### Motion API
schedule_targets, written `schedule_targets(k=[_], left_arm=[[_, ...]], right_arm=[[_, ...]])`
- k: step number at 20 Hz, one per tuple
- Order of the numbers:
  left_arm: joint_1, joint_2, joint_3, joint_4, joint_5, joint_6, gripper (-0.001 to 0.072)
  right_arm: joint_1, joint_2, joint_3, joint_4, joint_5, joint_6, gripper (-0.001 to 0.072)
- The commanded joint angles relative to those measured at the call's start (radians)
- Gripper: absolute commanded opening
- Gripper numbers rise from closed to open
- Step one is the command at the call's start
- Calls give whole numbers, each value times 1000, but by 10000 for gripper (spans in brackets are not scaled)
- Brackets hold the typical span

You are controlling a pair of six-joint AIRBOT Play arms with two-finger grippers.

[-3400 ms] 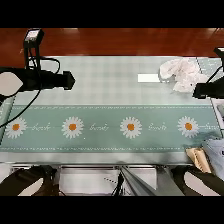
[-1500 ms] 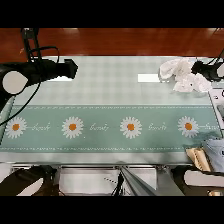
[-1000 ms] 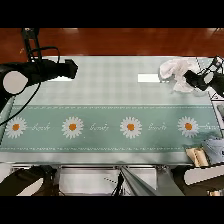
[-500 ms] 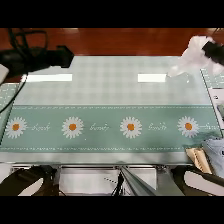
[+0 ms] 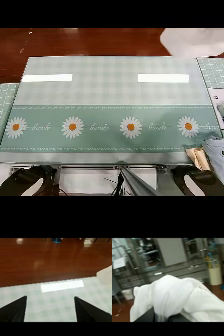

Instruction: Fold the shirts.

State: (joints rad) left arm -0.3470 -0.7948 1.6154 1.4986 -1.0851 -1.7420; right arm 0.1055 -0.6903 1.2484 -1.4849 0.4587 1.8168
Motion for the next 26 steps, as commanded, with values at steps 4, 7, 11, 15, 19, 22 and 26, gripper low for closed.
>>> schedule_targets(k=[4,7,11,15,19,22,26], left_arm=[[0,41,17,1,-359,5,720],[0,36,-83,13,-371,5,720],[0,37,-311,16,-370,5,720],[0,37,-583,-33,-325,1,720],[0,37,-800,-126,-207,2,720],[0,37,-927,-196,-141,2,720],[0,37,-1067,-469,-39,68,720]], right_arm=[[329,-2,-19,81,352,-33,33],[540,-154,-84,12,386,-46,33],[730,-413,-158,-14,370,-44,35],[780,-591,-158,-35,315,-45,196],[724,-519,-105,-269,417,-51,525],[623,-371,-87,-515,552,-51,535],[326,-274,-95,-503,658,-65,534]])
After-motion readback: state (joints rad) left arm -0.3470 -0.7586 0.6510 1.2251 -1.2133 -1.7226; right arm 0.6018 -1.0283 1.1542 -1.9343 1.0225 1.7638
